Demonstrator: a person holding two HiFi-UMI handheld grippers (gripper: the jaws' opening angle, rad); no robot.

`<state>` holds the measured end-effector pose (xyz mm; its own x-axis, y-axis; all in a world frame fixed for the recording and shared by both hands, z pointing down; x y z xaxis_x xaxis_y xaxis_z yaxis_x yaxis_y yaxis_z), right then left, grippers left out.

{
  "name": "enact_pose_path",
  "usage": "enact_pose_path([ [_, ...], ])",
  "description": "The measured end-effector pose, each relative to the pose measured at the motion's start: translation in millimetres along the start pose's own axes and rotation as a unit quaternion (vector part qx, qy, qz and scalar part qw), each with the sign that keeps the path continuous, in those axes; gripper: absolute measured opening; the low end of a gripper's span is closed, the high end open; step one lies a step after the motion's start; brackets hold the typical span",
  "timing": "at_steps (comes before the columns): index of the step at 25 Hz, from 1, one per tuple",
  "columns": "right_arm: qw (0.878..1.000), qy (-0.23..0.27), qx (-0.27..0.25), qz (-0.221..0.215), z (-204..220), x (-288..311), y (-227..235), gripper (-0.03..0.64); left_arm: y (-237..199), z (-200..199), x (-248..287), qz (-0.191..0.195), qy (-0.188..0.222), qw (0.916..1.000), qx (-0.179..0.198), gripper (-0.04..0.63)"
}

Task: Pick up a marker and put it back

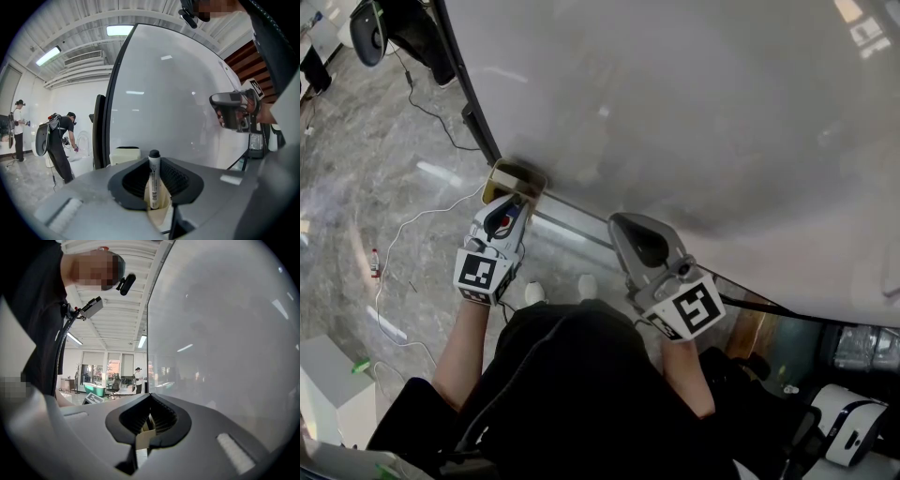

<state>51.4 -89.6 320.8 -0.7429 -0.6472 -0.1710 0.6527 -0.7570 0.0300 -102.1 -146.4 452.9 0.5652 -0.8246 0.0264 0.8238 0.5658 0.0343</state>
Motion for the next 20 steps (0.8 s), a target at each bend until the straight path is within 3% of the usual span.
enact_pose_path([
  [20,1.0,-0.001,-0.001,0.005,0,-5,2,0.009,6,13,6,0.009,-0.019,0.9998,-0.001,0.089],
])
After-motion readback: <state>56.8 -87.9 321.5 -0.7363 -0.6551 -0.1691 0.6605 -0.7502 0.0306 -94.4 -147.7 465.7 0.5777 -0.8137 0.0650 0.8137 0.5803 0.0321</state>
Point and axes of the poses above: the fingertips, and each gripper's own axes: x forward along the fingers, y to its right, z out of its underside, the point moved 1 cm from there along -x, backward along the fingers, and after that the axes turned 9 degrees about y, right-handed, at the moved point
